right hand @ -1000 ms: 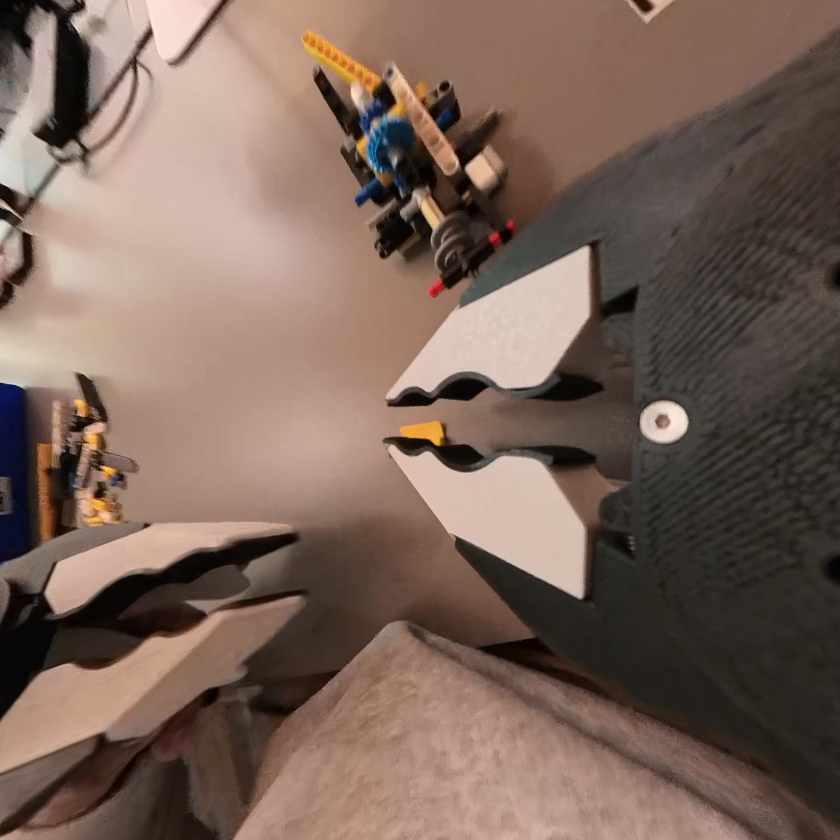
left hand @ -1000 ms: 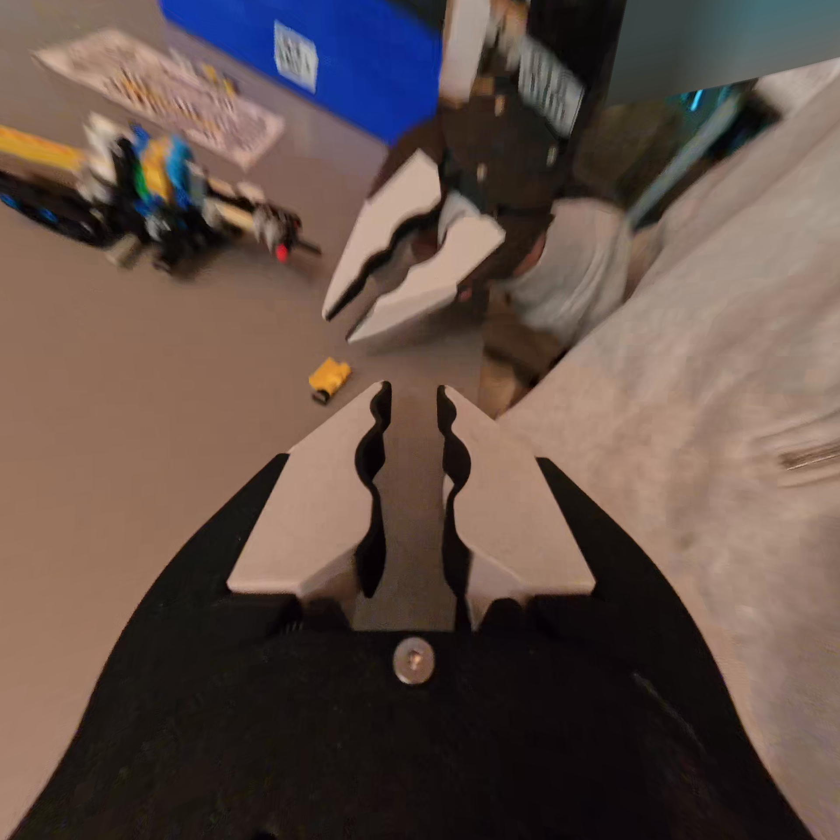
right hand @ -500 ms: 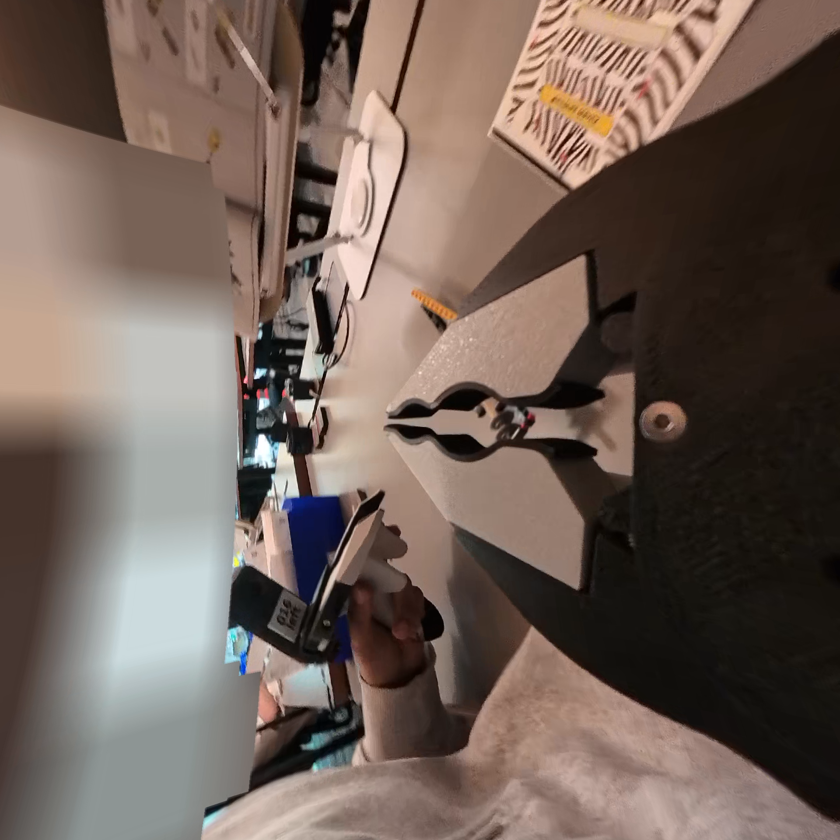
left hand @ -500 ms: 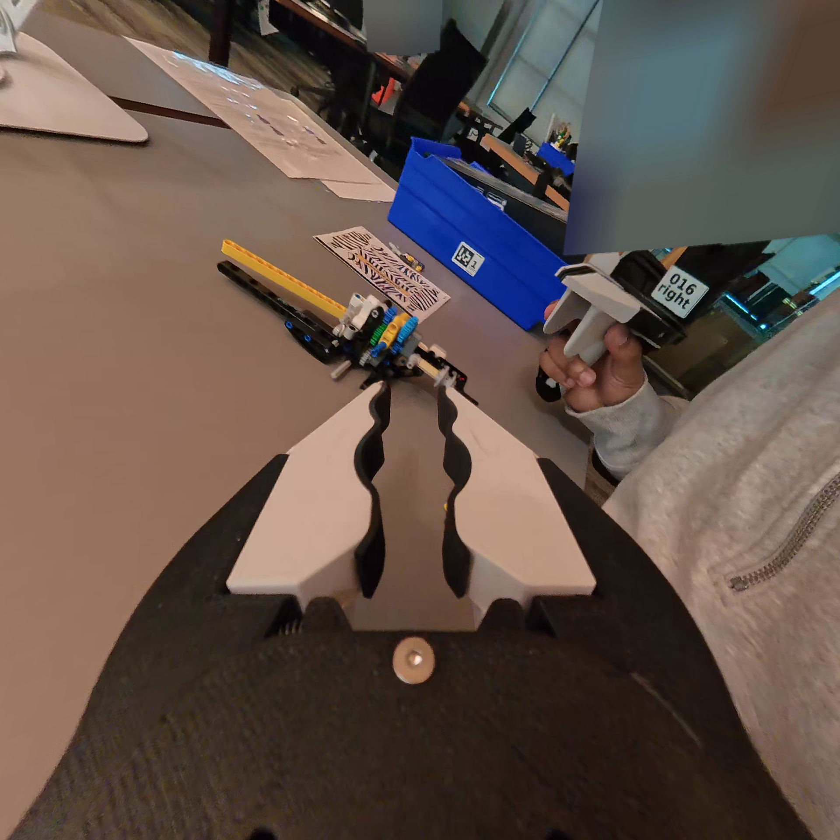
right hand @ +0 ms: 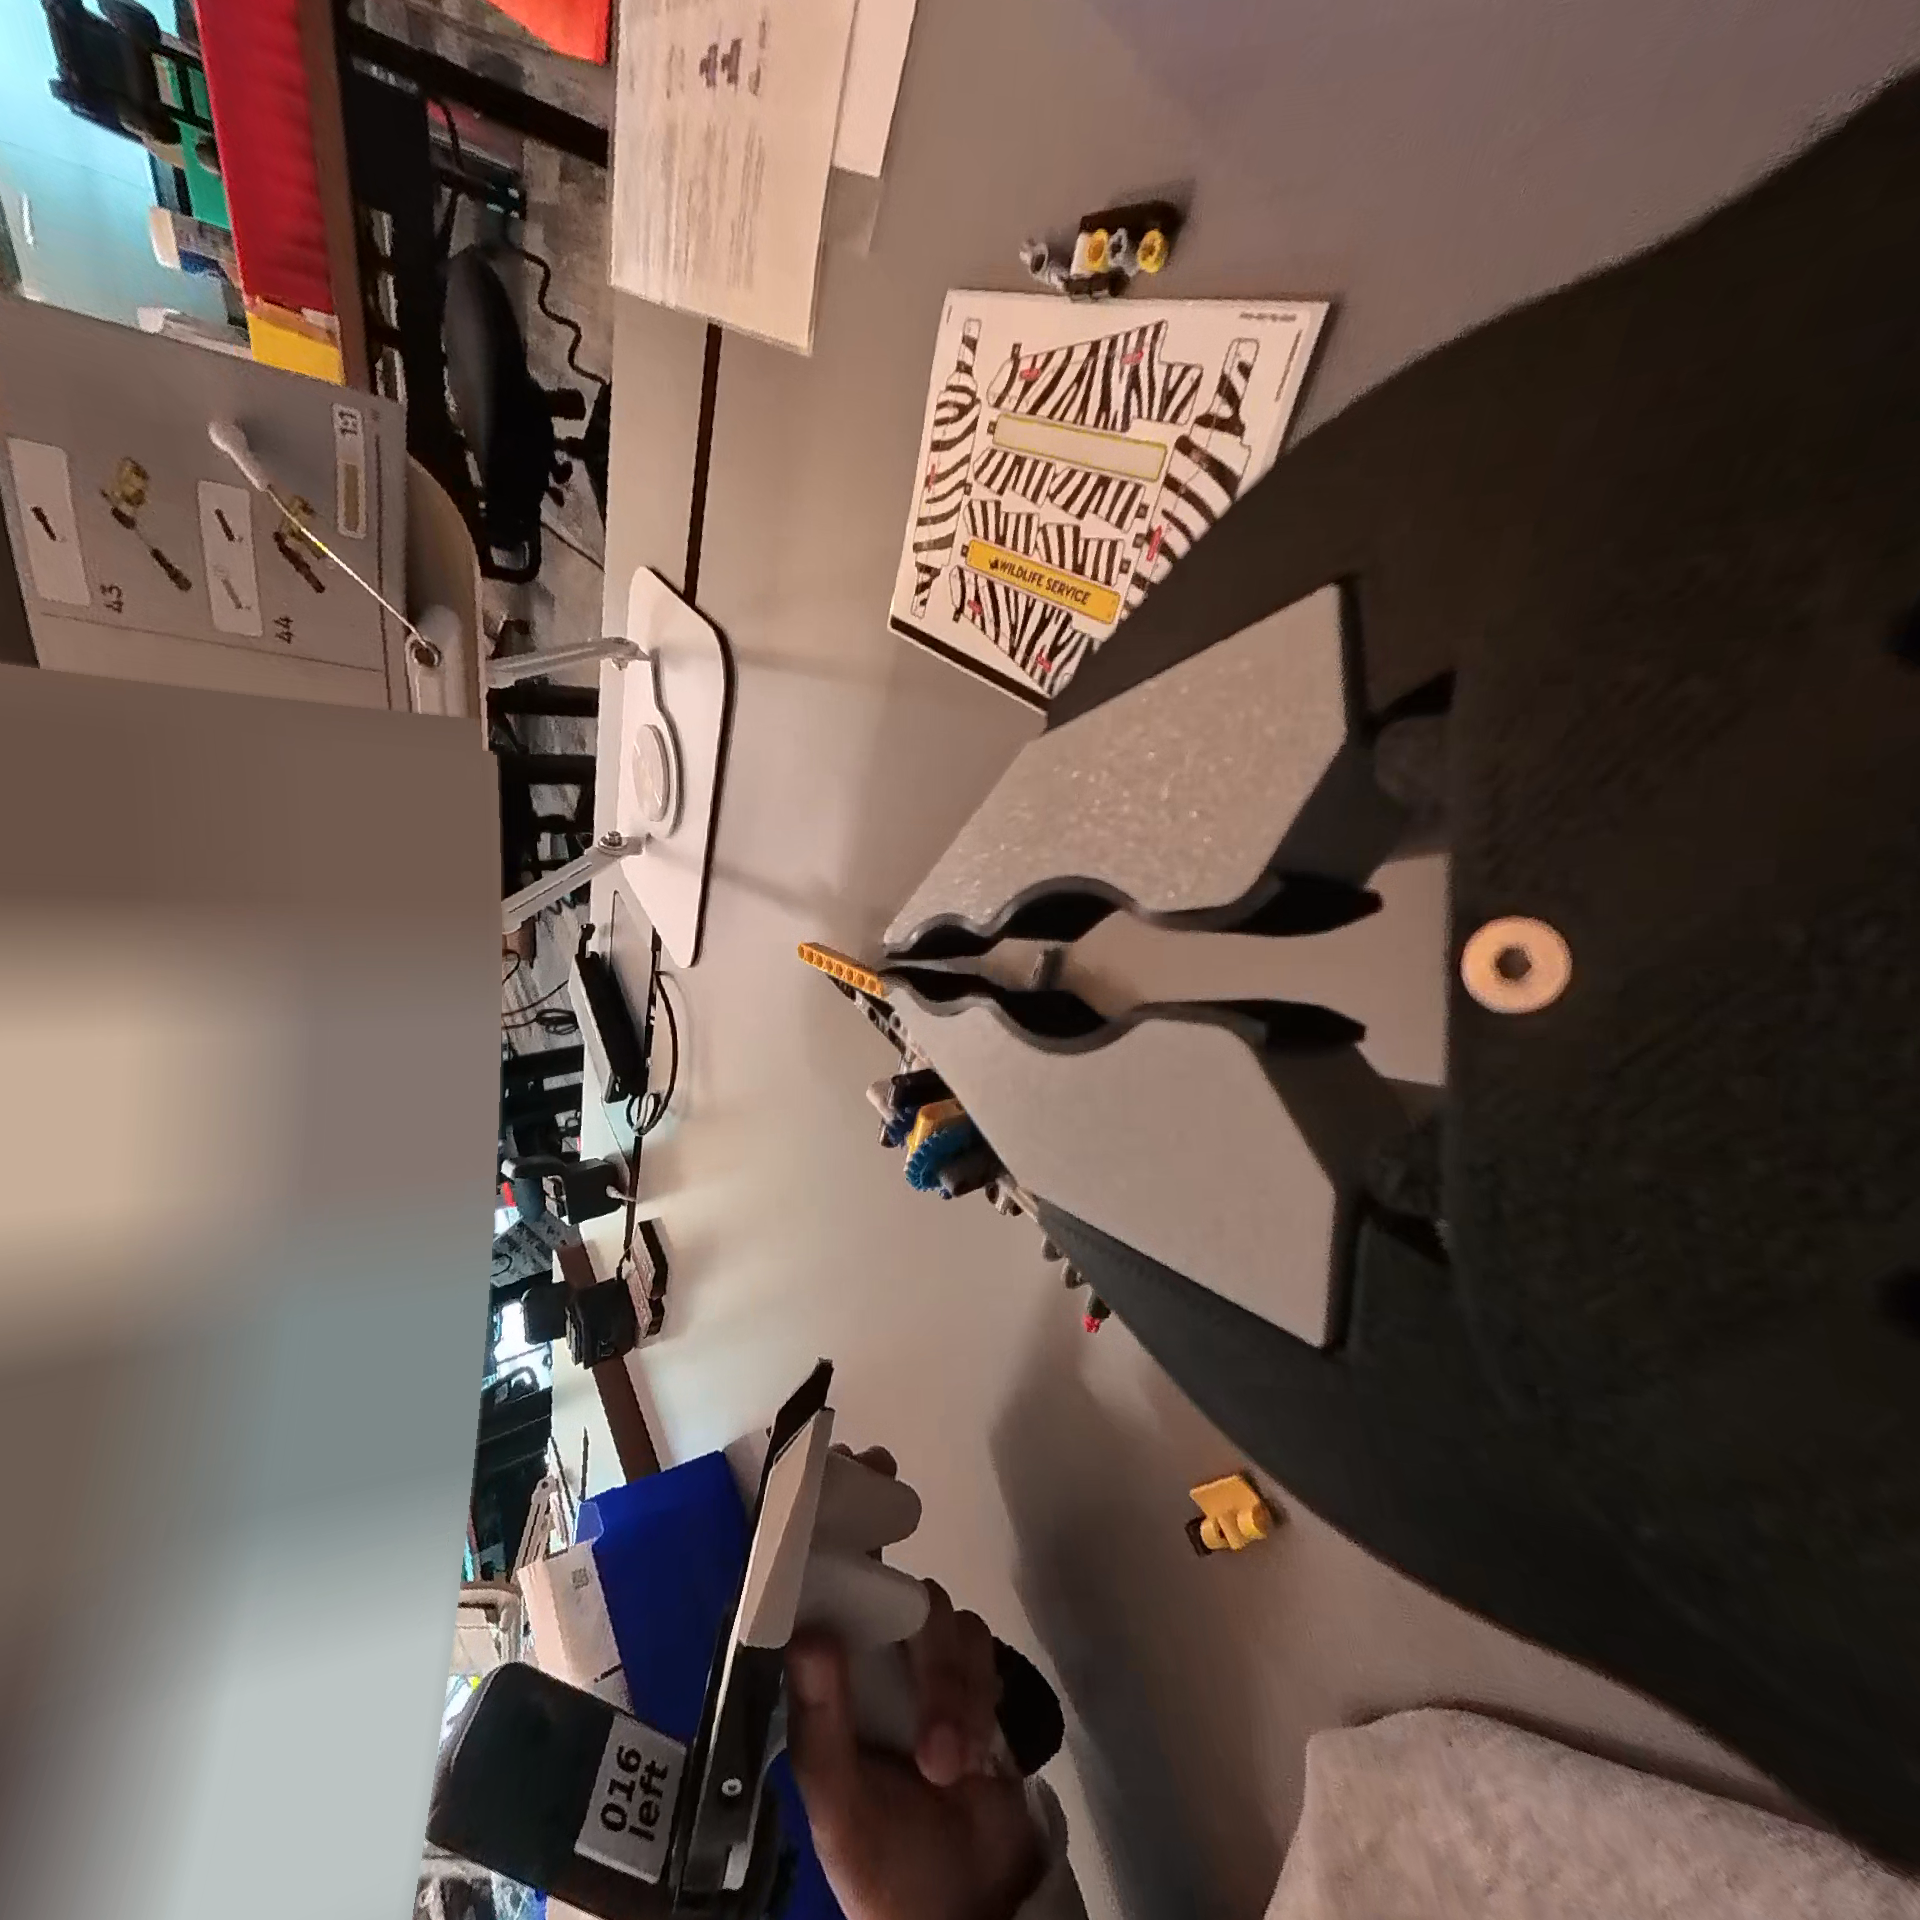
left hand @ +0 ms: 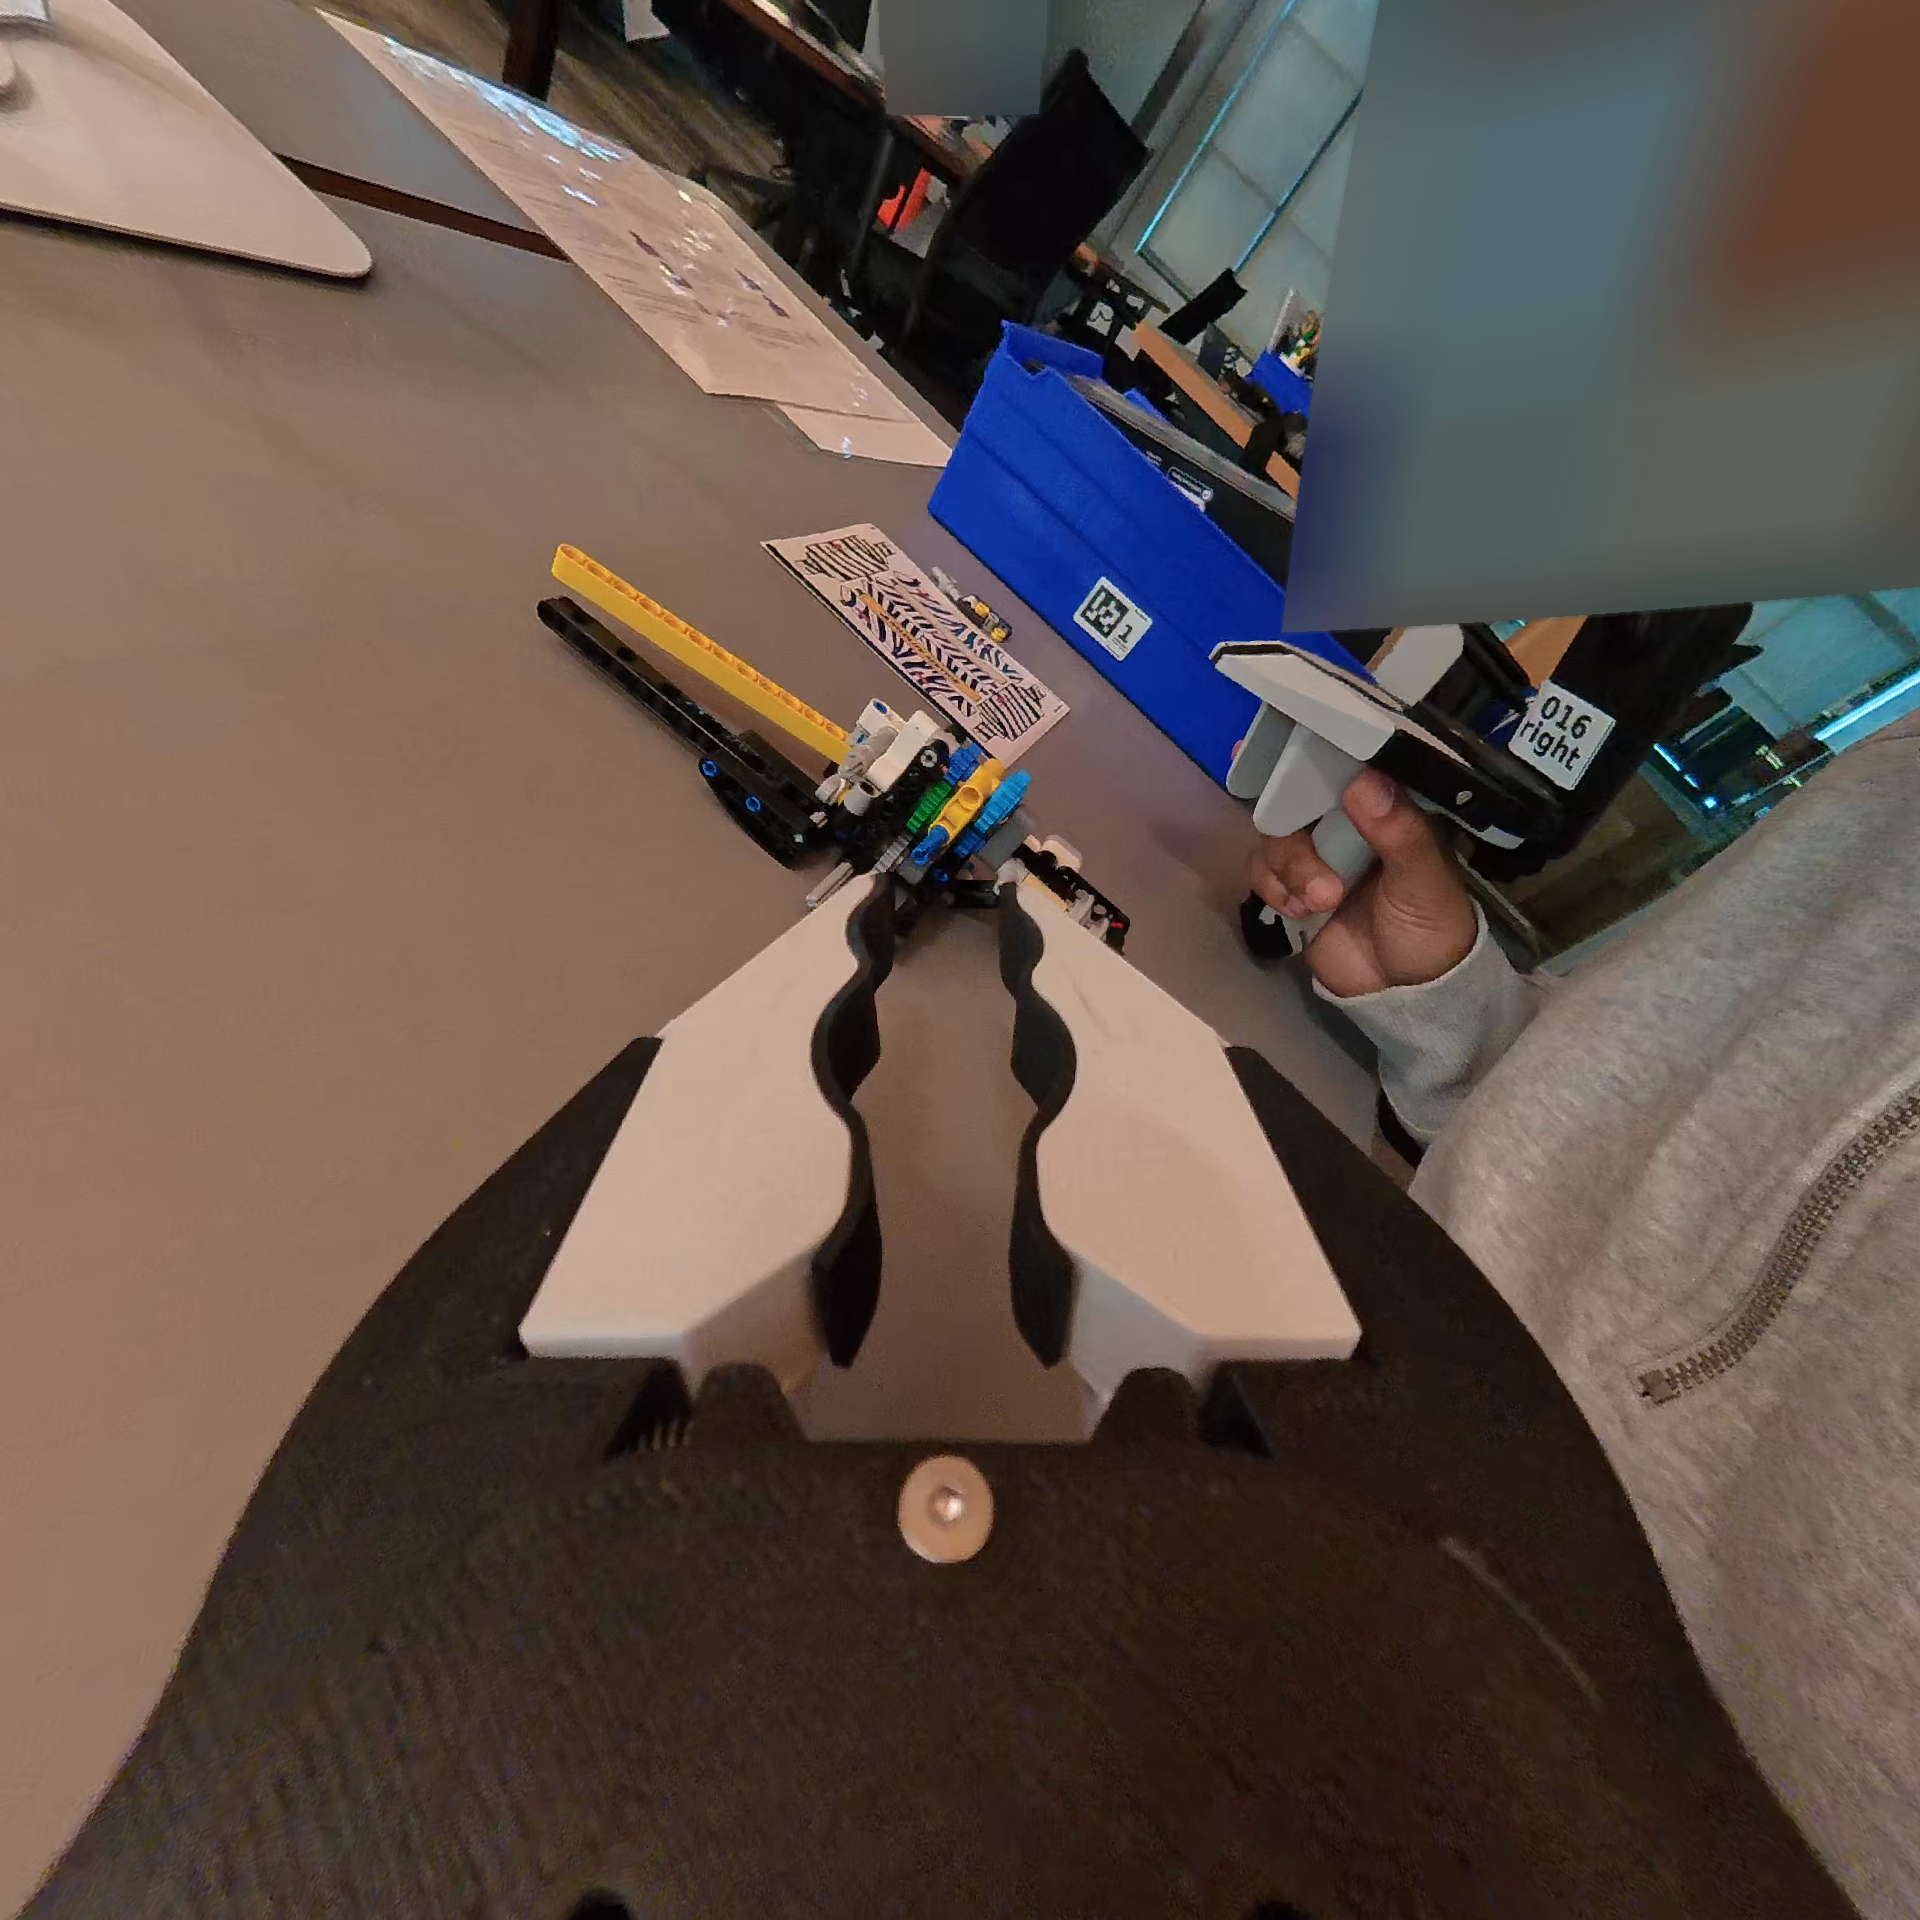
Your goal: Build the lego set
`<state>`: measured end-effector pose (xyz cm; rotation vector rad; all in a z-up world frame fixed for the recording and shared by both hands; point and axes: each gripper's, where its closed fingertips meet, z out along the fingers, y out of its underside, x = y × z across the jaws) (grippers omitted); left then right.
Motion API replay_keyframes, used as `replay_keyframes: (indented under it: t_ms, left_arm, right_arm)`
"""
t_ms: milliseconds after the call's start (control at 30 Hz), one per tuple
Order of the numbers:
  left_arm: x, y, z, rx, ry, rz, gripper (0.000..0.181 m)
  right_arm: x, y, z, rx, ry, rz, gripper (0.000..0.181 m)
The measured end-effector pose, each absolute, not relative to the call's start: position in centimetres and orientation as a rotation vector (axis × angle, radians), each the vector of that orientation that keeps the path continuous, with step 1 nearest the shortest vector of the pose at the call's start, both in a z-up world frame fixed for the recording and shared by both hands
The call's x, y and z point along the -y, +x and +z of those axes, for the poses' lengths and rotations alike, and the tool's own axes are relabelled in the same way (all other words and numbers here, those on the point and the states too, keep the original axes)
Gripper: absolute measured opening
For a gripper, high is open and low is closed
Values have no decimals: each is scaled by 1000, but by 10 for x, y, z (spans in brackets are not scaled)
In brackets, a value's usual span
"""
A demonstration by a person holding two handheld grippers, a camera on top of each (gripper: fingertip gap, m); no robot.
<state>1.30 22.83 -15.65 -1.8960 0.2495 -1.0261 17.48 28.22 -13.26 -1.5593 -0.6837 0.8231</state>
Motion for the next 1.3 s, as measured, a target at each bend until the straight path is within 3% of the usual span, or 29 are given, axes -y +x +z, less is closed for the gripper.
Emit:
replay_keyframes:
  t_ms: [567,900,1067,1300]
  left_arm:
    - [-229,14,-157,-225,-1881,-1048,17]
    - [-176,6,-131,-198,-1742,-1057,12]
    - [-139,-41,-114,-118,-1680,-964,8]
    - [-98,-203,-86,241,-1627,-398,0]
  right_arm:
    - [-285,173,-138,689,-1582,827,1]
    - [-270,161,-132,796,-1515,766,0]
    - [-249,135,-106,810,-1454,745,0]
    - [-160,17,-80,988,-1458,1018,6]
